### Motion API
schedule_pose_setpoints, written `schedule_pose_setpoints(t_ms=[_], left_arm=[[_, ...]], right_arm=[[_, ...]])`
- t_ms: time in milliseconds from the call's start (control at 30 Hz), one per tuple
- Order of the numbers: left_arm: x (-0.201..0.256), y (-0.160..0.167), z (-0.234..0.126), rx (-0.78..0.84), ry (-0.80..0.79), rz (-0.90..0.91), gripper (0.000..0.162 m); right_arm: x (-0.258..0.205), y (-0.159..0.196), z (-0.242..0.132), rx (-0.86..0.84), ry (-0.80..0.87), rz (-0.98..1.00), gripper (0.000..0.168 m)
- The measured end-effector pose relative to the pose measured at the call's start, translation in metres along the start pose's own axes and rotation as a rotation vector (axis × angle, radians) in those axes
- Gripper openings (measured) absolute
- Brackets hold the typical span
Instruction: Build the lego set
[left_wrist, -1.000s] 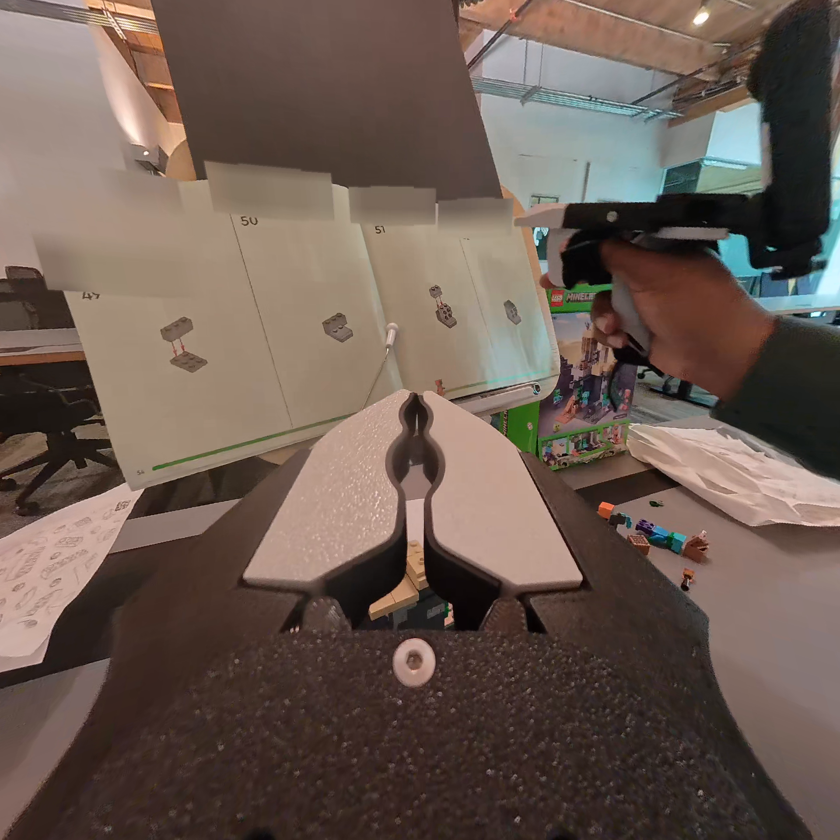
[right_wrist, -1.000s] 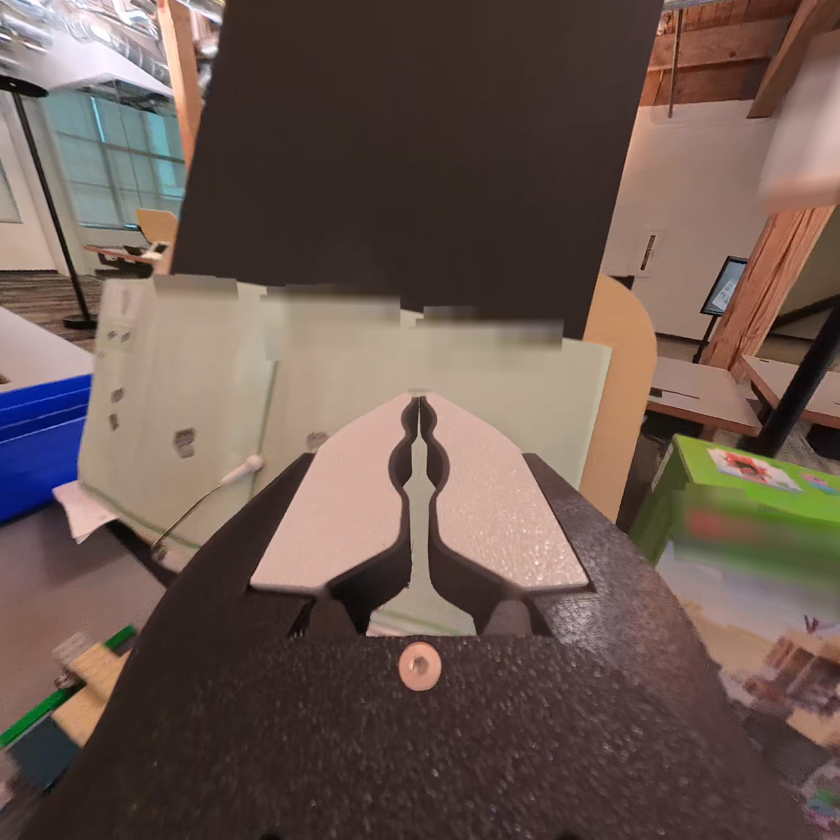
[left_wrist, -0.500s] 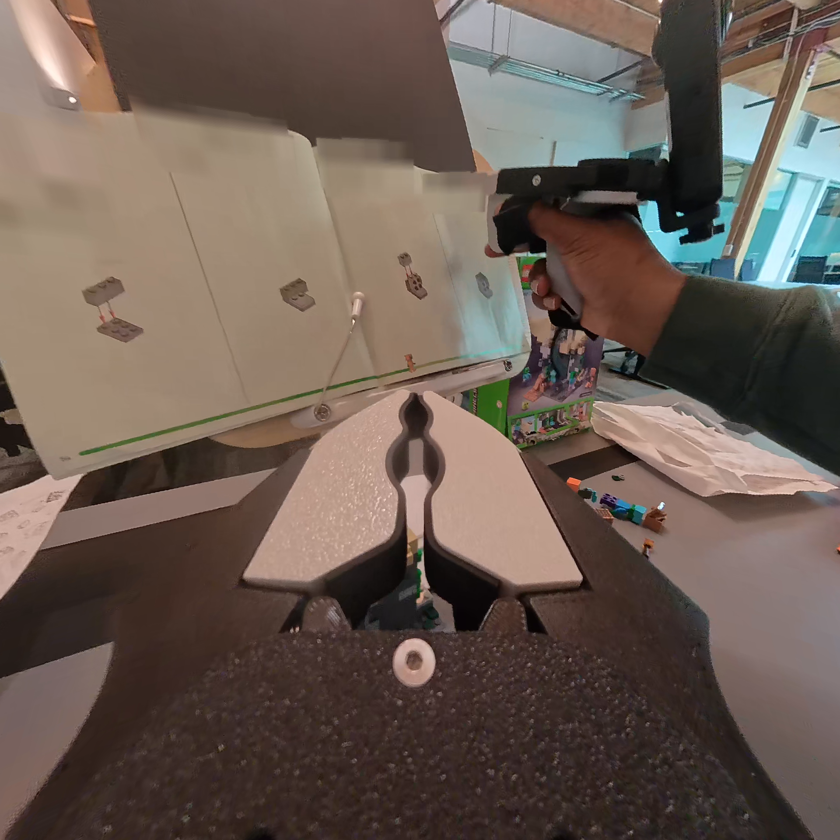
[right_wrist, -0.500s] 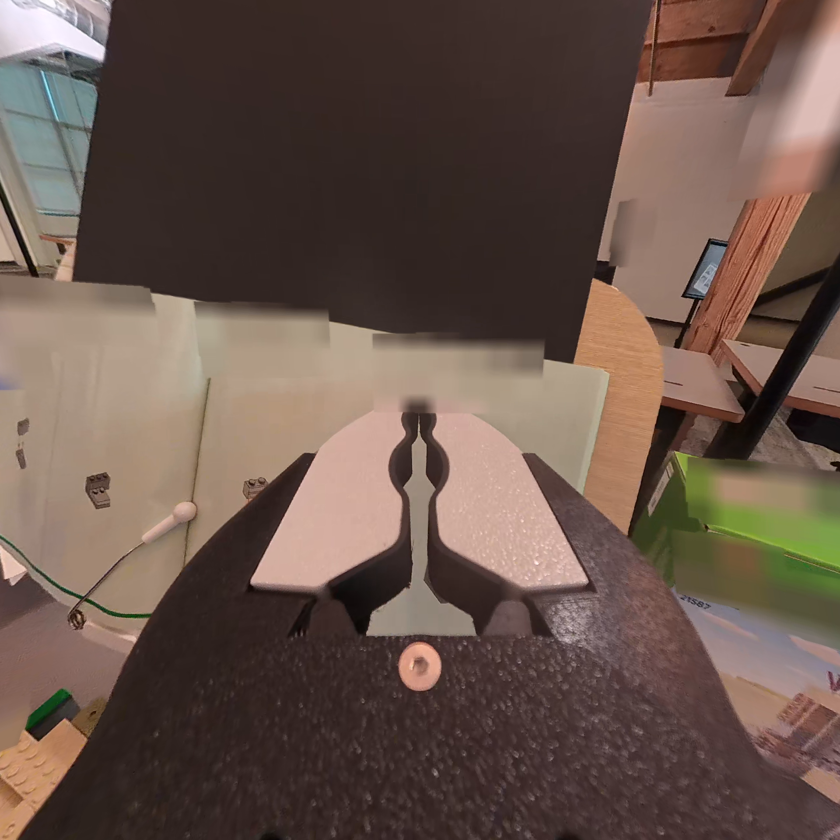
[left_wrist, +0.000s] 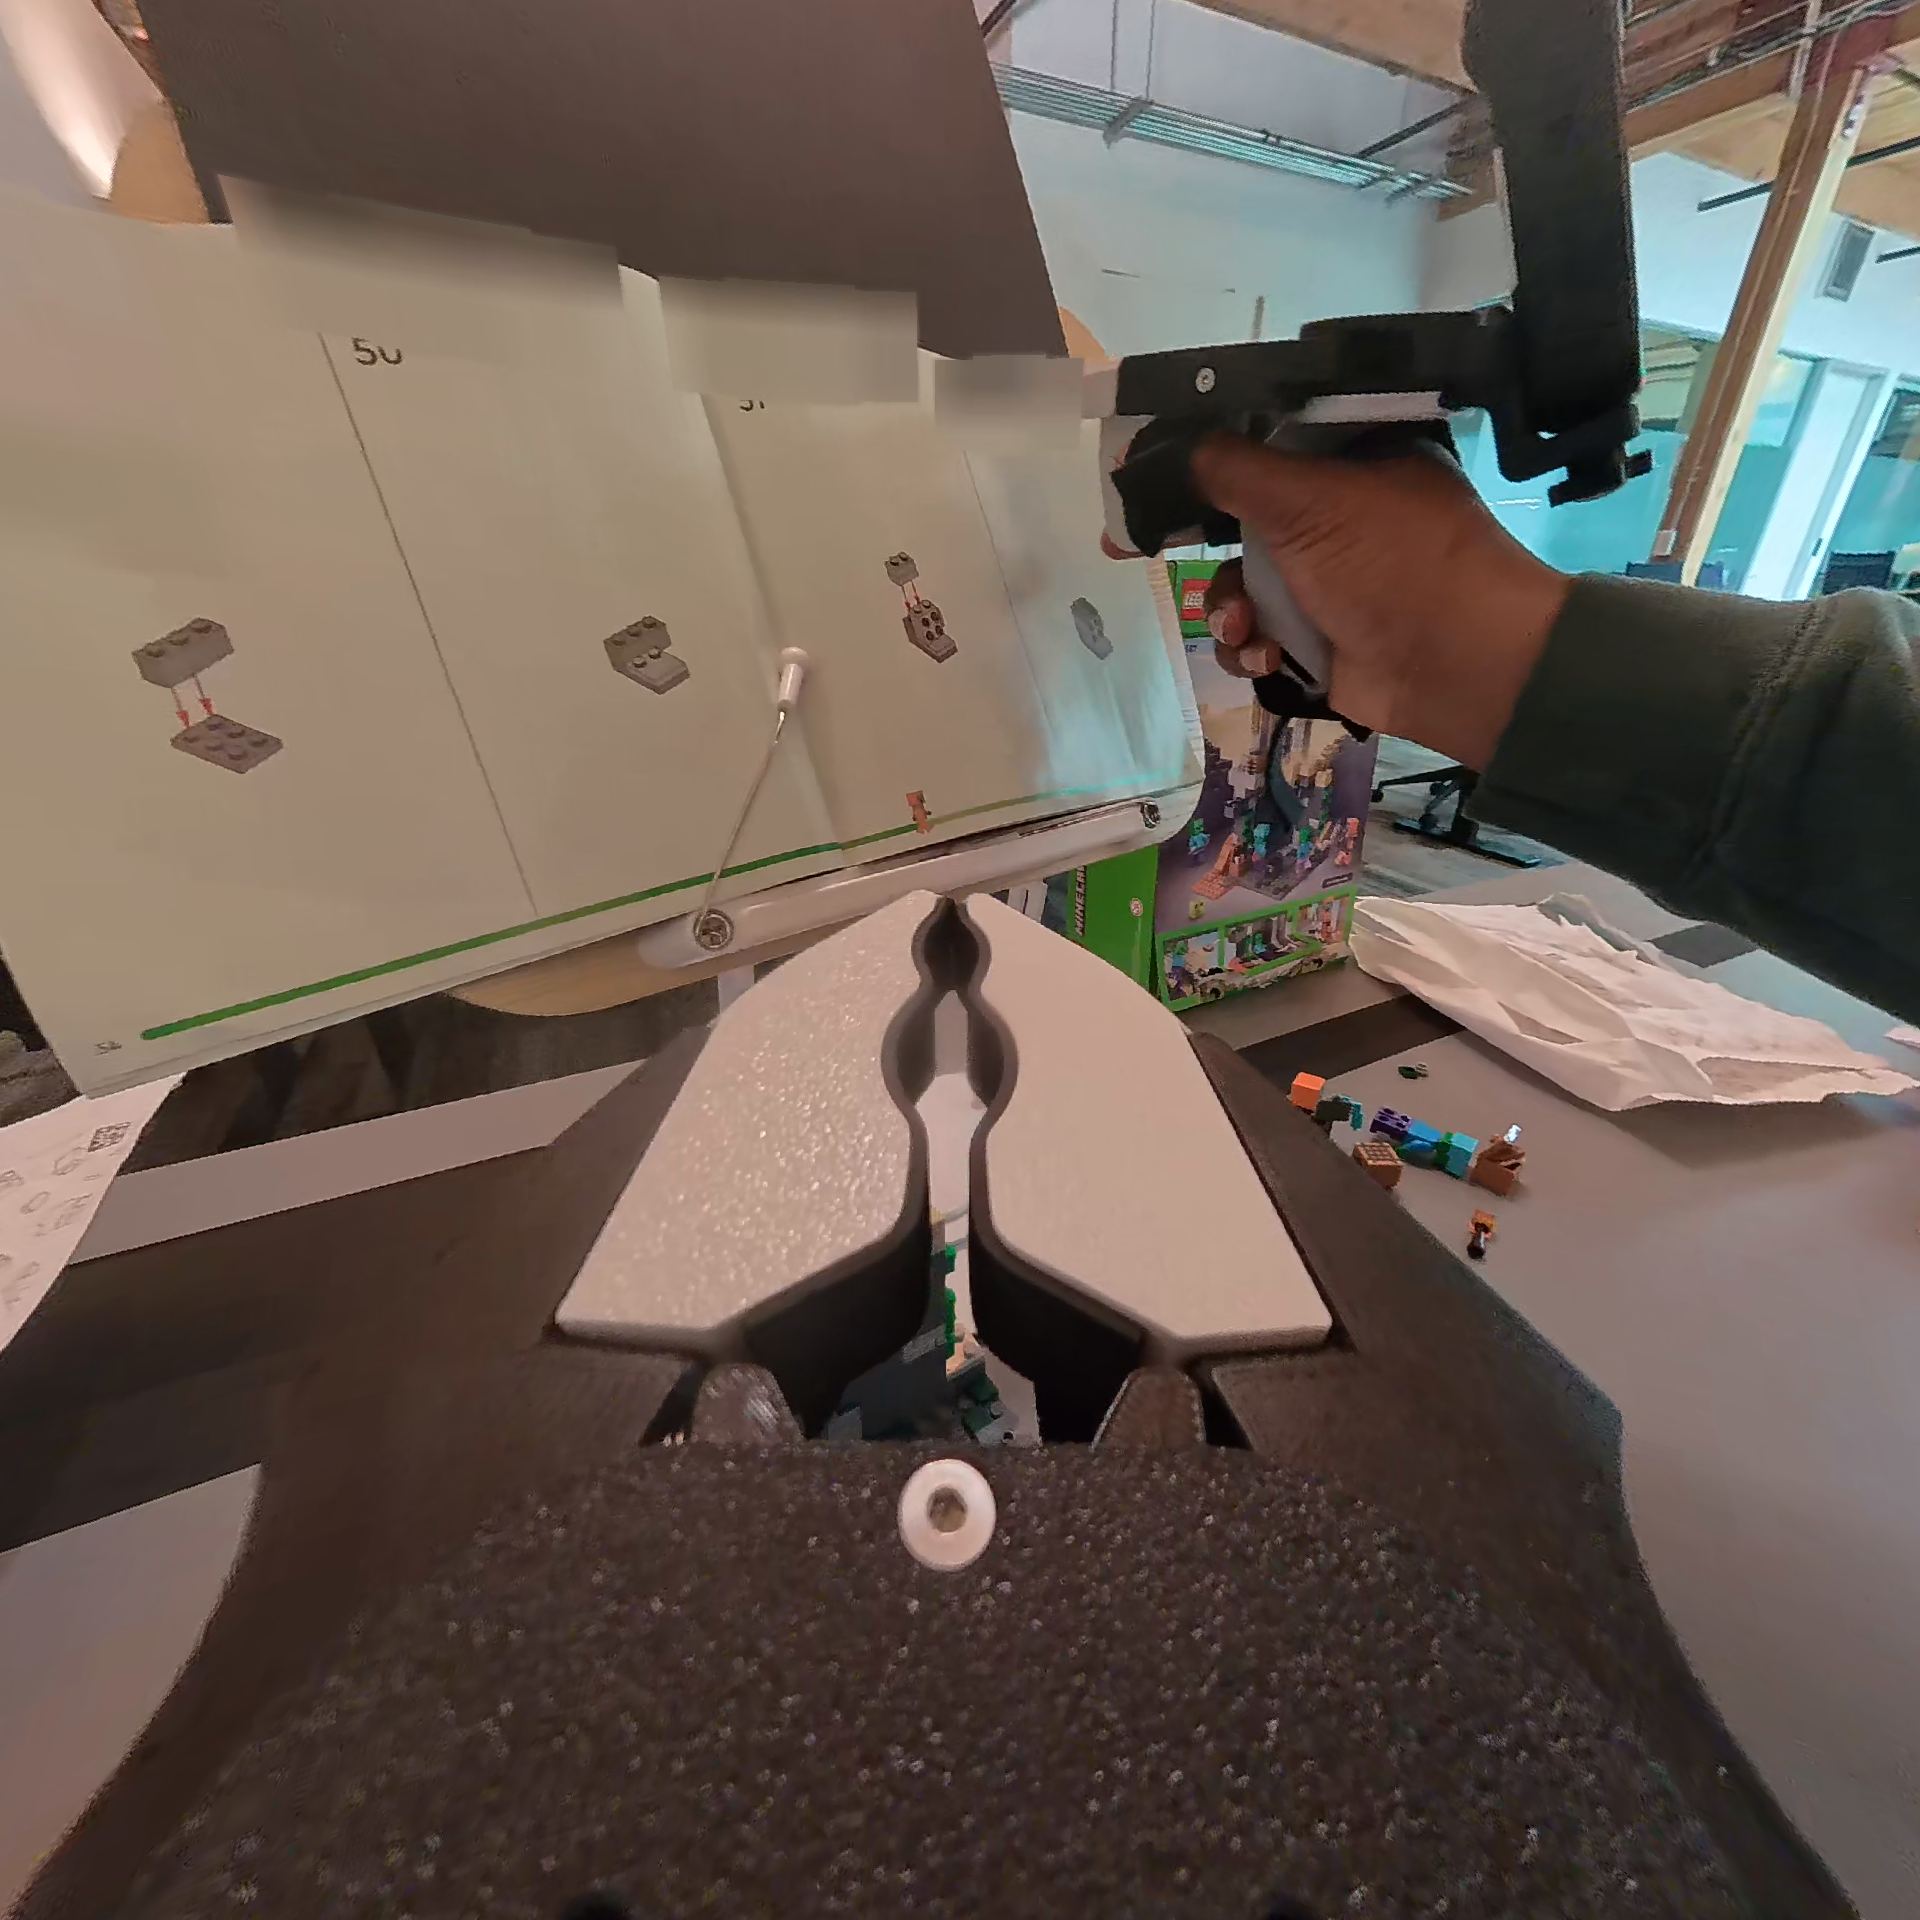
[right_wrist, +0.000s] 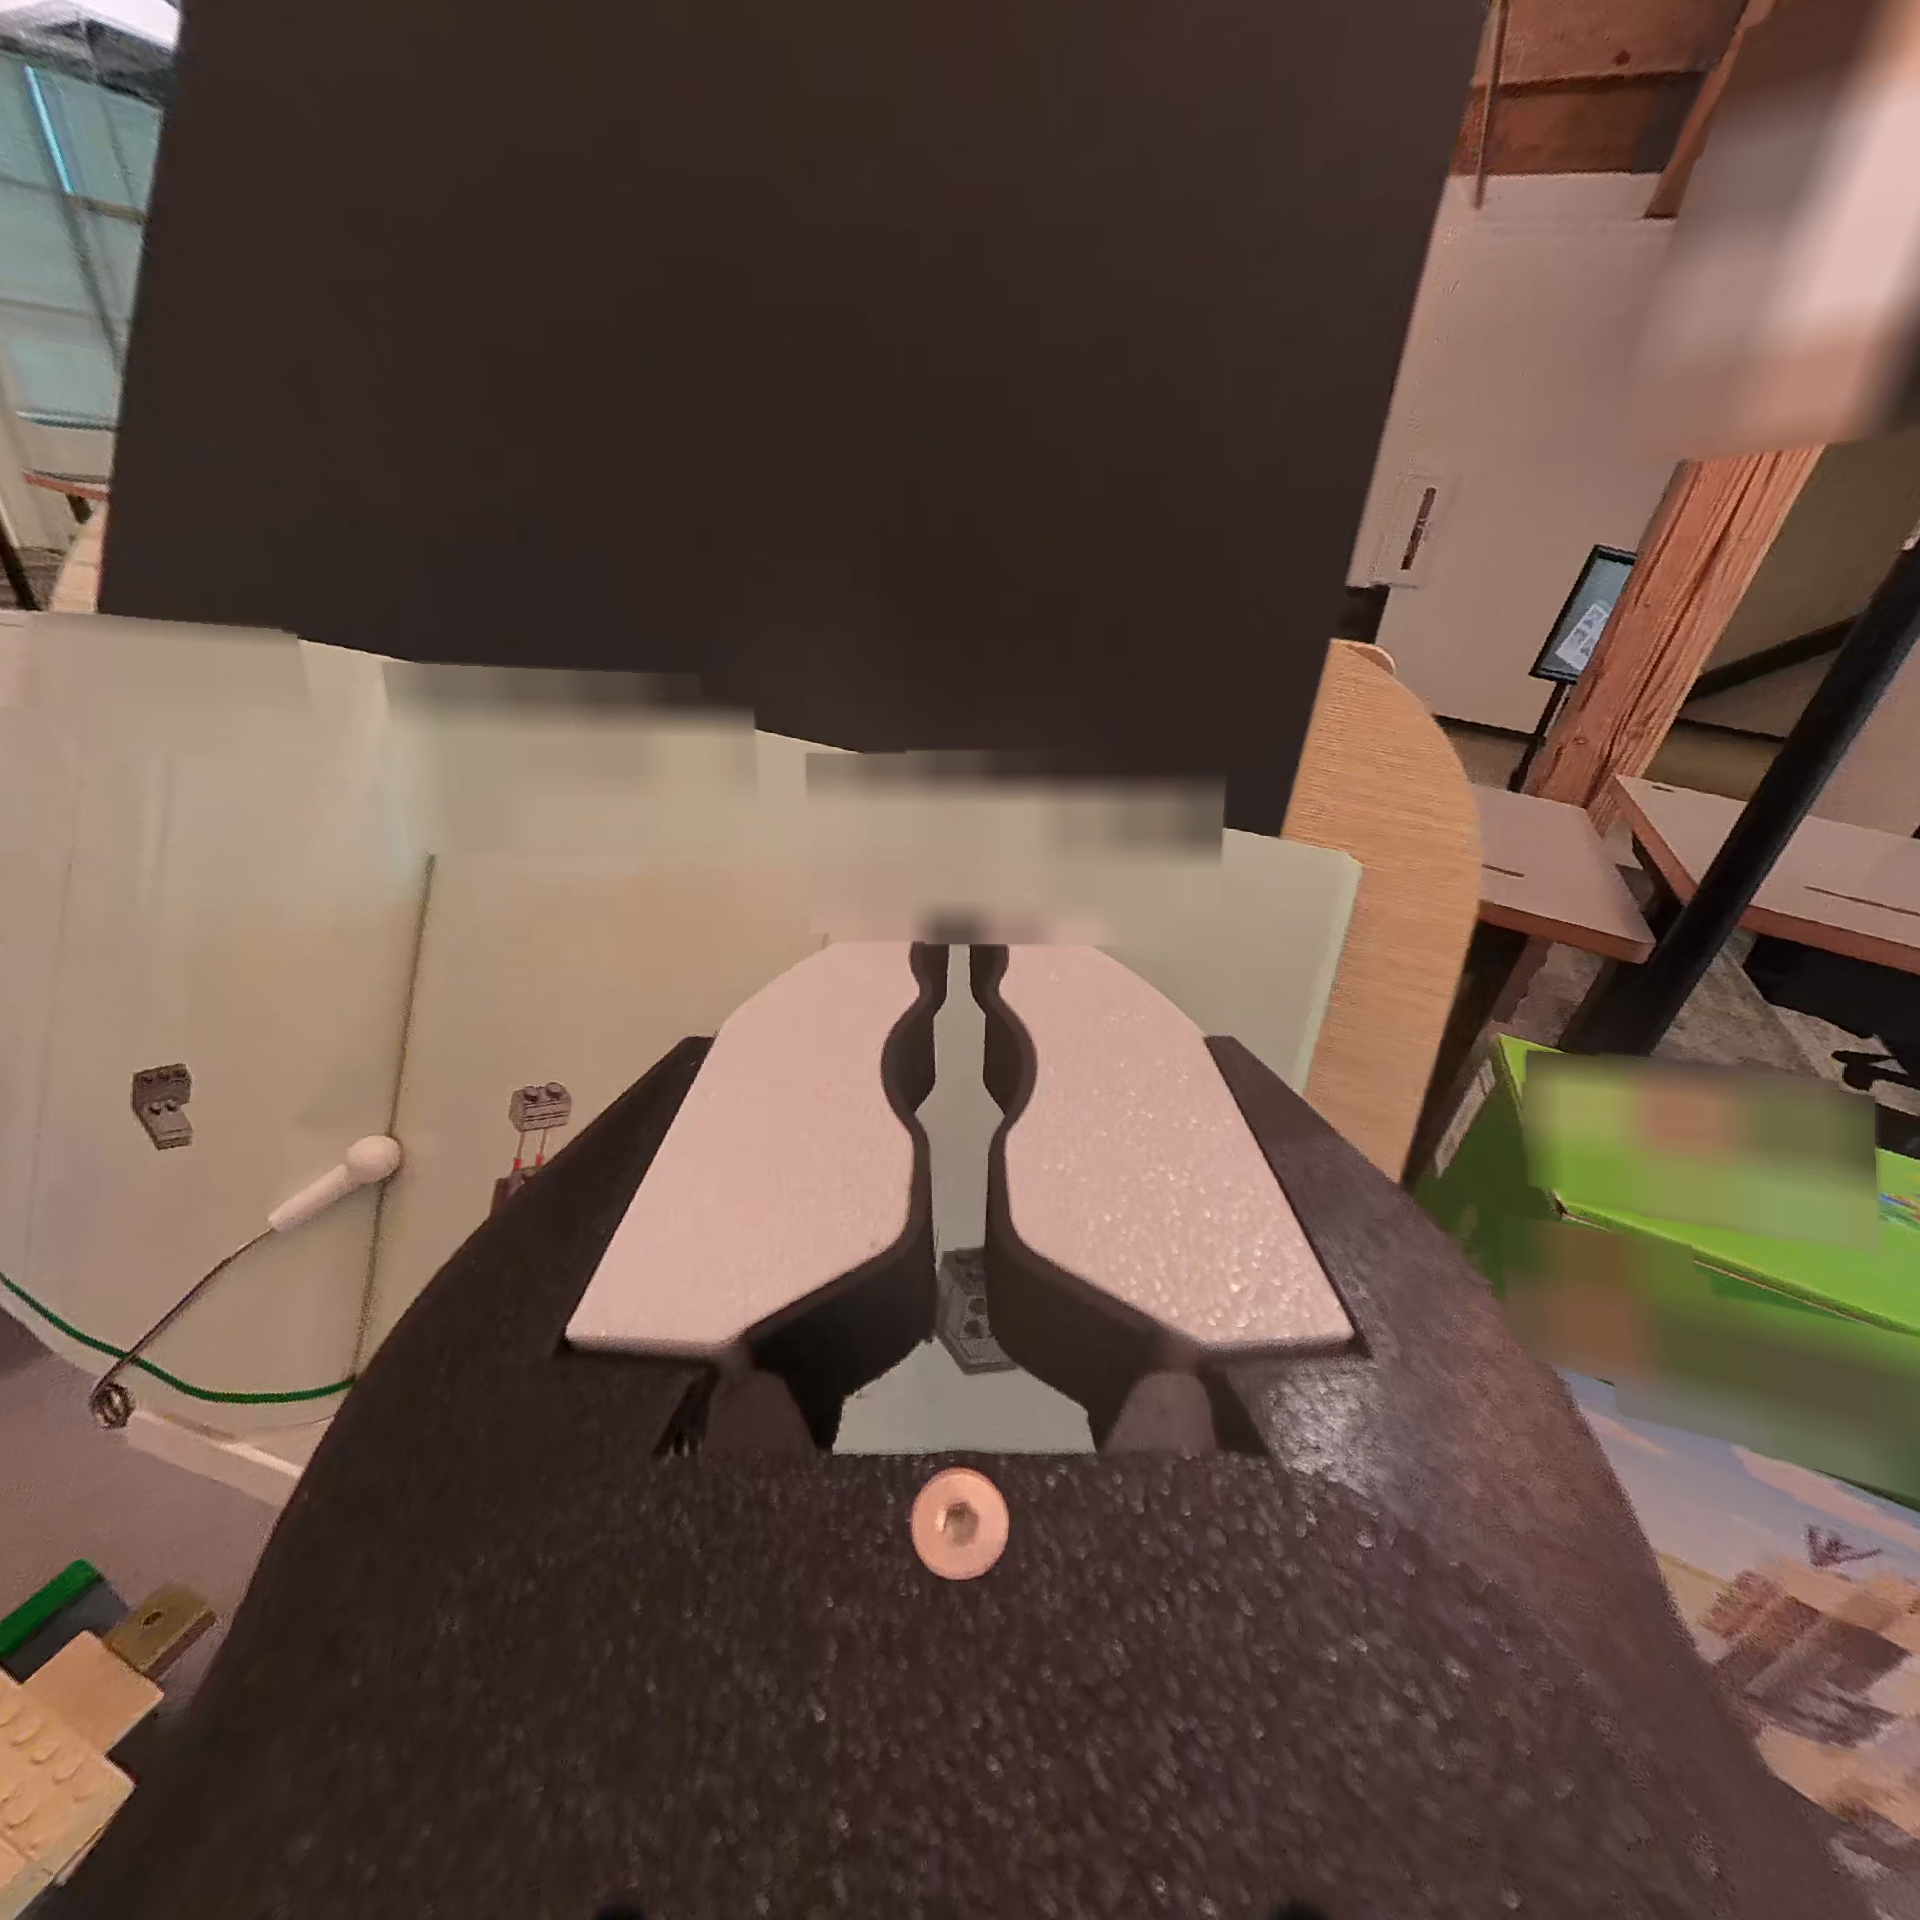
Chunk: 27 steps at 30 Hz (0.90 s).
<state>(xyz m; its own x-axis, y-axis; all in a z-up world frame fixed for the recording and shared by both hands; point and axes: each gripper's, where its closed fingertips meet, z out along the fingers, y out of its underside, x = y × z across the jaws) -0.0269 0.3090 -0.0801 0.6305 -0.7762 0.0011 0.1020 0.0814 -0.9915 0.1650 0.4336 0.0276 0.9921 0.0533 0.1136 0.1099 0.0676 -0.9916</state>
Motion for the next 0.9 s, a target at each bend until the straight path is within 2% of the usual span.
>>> schedule_pose_setpoints(t_ms=[33,667,767,900], left_arm=[[-0.001,0.000,0.000,0.003,-0.007,0.002,0.000],[0.005,0.003,0.001,-0.004,-0.004,0.016,0.000],[0.005,0.005,0.002,-0.009,-0.003,0.016,0.000],[0.006,0.006,0.001,-0.043,0.014,0.013,0.000]], right_arm=[[0.003,0.000,-0.001,0.001,0.005,0.003,0.003],[0.011,0.003,-0.010,0.004,-0.001,0.000,0.004],[0.002,0.004,-0.022,0.010,-0.022,-0.001,0.005],[-0.030,0.011,-0.060,0.024,-0.106,0.045,0.002]])
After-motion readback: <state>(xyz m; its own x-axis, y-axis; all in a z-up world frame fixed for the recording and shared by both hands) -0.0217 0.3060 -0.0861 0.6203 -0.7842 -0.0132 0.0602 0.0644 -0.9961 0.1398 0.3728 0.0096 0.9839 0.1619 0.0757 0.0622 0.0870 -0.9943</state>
